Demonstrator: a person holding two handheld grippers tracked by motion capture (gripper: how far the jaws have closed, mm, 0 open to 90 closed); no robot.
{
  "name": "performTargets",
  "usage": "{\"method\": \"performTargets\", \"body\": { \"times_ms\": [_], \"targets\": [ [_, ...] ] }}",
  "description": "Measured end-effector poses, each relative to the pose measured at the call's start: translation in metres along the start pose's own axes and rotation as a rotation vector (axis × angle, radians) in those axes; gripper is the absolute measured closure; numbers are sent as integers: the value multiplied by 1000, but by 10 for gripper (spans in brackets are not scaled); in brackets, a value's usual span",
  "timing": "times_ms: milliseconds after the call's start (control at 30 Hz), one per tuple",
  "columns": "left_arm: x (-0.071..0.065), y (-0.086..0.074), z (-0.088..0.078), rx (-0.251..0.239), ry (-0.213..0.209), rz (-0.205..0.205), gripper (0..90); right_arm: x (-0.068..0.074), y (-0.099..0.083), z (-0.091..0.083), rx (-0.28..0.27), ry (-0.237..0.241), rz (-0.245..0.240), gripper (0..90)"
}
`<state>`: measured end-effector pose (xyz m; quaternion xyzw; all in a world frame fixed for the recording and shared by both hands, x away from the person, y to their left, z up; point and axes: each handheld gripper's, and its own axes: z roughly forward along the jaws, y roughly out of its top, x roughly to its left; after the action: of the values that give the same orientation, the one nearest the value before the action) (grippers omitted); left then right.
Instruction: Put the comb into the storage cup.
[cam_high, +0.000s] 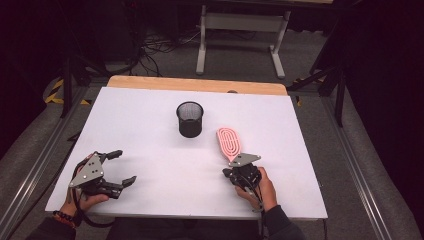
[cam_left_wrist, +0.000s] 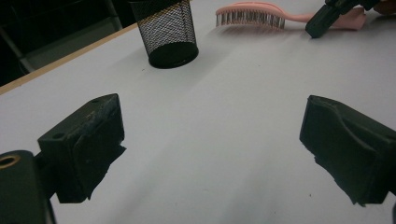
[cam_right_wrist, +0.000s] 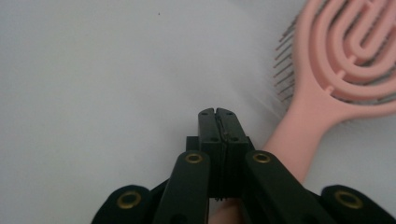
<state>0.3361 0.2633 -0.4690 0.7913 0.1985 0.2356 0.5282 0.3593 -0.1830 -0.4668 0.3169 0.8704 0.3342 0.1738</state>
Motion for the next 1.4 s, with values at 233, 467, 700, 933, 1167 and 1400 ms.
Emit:
{"method": "performTargets", "body": {
  "times_ms": [233,467,700,933,1167,1400],
  "targets": [
    [0,0,0,2,-3,-4,73,-3,-7,-7,3,4,19,898],
    [0,0,1,4,-5,-5,74,-9,-14,-15,2,-19,38,897],
    [0,0,0,3,-2,-3,73,-14,-19,-19,13,-33,58,898],
    [0,0,0,4,-9,-2,71,-17,-20,-26,6,-47,59,897],
    [1,0,0,2,-8,-6,72,-19,-14,-38,-54,-30,65,860],
    [0,0,0,3,-6,-5,72,-28,2,-49,-86,-89,90,671]
  ]
}}
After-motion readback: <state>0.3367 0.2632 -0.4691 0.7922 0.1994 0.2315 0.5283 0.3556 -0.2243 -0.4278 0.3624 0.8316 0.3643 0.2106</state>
